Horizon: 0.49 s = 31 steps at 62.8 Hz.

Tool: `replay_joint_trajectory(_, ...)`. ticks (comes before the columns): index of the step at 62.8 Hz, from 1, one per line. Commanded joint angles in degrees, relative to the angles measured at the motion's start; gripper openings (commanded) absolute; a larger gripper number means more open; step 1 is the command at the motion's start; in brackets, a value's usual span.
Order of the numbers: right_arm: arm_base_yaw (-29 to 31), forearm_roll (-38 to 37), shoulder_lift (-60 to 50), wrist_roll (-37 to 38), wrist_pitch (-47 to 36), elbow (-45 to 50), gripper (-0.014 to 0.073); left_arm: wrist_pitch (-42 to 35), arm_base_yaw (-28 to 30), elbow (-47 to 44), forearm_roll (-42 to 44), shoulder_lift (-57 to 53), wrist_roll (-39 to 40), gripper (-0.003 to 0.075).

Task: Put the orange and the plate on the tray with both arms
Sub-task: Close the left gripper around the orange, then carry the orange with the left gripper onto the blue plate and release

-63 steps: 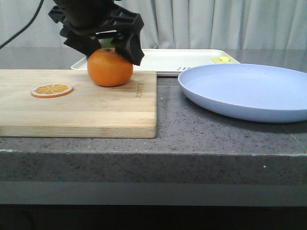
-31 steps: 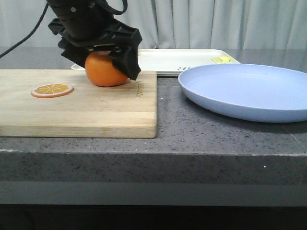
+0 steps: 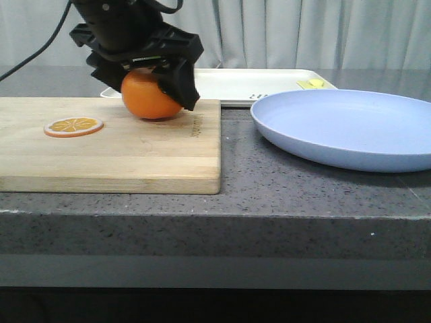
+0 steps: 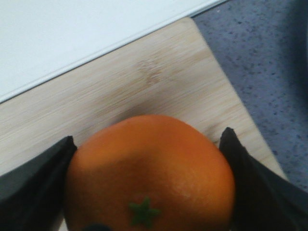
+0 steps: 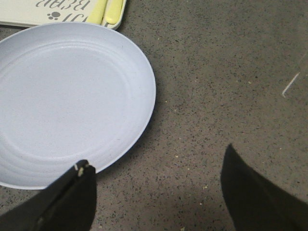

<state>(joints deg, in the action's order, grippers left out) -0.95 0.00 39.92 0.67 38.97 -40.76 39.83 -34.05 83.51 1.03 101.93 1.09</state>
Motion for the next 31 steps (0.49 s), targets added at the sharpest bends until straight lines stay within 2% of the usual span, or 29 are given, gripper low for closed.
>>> replay_joint_trajectory(1,0.1,-0.7,0.1,-0.7,-3.4,-1.7,0.0552,-1.9,-2.8,5.0,-1.0,-2.7,-0.2,0.0388)
replay_joint_trajectory(14,0.1,-0.7,0.1,-0.7,-3.4,-1.7,0.0552,-1.6,-10.6,13.3,1.5,0.3,-1.1,0.0390)
replay_joint_trajectory(31,0.1,-0.7,0.1,-0.7,-3.4,-1.7,0.0552,0.7,-16.7,25.3,1.5,11.3,-1.1,0.0390)
